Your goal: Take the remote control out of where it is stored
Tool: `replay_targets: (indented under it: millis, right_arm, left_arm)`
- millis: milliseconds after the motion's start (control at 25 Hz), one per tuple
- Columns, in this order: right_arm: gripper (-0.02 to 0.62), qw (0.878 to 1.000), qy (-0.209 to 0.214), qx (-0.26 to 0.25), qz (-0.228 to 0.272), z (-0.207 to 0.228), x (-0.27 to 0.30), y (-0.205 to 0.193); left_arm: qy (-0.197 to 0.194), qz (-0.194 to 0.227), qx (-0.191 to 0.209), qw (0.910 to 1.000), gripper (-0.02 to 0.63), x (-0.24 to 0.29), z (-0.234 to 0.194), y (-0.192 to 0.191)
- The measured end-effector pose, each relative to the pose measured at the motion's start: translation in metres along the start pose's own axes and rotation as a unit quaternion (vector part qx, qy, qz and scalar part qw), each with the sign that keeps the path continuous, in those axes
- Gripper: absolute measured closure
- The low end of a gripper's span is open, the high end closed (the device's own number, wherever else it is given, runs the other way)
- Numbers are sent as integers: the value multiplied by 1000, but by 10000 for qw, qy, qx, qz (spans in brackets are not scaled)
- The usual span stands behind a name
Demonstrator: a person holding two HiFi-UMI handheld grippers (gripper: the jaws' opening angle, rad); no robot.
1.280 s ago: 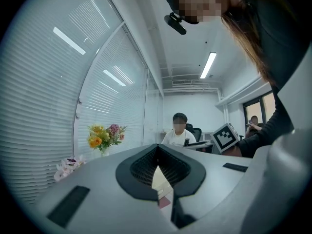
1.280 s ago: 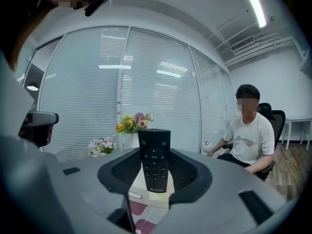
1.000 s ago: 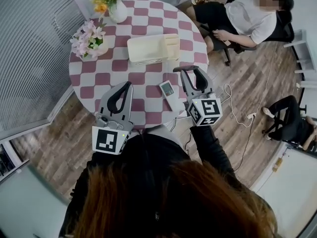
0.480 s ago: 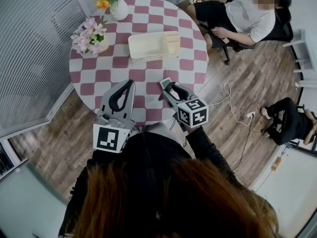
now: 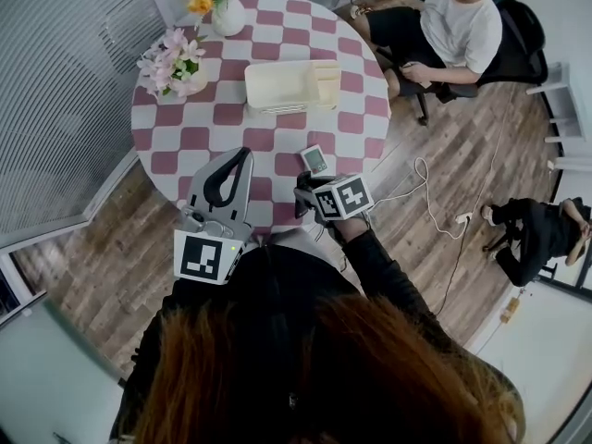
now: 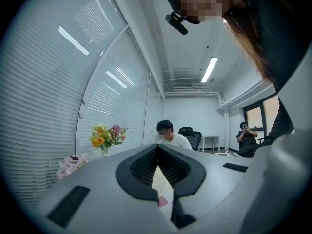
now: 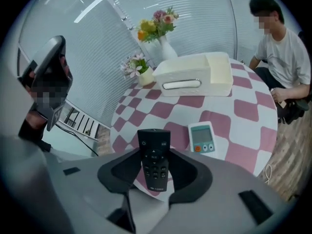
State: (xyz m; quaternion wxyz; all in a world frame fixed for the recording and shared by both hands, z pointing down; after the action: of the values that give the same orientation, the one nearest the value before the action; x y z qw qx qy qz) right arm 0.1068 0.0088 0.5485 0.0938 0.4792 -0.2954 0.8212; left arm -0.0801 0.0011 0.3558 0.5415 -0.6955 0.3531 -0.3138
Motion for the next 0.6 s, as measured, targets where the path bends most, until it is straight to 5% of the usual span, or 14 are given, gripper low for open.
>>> replay_targets:
  millis: [600]
  right_arm:
    - [410, 9972, 115, 72, -737, 11, 74, 19]
  left_arm:
    - [247, -49, -79, 9997, 597, -3, -14, -2]
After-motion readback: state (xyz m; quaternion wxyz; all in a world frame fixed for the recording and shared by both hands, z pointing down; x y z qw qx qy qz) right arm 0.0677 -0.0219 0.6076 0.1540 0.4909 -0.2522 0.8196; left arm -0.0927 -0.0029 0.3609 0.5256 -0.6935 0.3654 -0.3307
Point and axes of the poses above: the fingertips, and each gripper's own axes: x forward along the fingers, z to its right, y out of its top, the point moved 6 cm from there along -x, backward along the fingers, and after that the axes turned 8 degrees about -x, right-handed, at the moved point
